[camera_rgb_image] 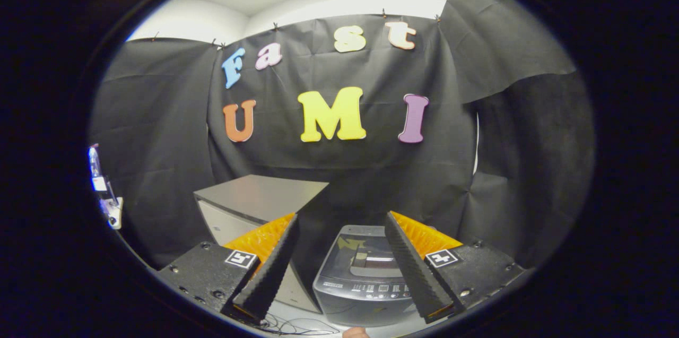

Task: Put the clothes into the washing machine and then close the washing machine lid.

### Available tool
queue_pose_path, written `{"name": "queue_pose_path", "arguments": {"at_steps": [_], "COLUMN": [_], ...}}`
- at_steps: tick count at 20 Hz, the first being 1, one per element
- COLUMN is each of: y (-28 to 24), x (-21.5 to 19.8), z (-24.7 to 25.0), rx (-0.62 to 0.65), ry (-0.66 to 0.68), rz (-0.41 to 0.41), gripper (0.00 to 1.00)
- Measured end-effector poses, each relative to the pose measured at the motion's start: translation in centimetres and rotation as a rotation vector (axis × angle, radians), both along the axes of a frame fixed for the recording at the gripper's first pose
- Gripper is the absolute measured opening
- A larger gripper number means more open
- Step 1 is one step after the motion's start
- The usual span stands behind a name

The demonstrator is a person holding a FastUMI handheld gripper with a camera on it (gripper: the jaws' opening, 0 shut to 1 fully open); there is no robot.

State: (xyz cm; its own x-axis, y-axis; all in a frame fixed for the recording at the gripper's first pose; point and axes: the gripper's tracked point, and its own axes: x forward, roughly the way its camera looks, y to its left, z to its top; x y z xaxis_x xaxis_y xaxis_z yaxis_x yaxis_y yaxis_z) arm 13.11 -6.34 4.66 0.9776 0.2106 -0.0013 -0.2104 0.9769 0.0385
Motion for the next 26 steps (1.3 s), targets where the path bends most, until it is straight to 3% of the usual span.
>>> {"name": "queue_pose_path", "arguments": {"at_steps": [11, 26], "y": [-0.7, 0.0], "x": [-8.9, -8.8], "z": [-0.1, -0.9], "rx": [-0.010, -0.061], "ry": [-0.072, -0.055], "rz": [-0.038, -0.023], "gripper": [1.00, 1.00]}}
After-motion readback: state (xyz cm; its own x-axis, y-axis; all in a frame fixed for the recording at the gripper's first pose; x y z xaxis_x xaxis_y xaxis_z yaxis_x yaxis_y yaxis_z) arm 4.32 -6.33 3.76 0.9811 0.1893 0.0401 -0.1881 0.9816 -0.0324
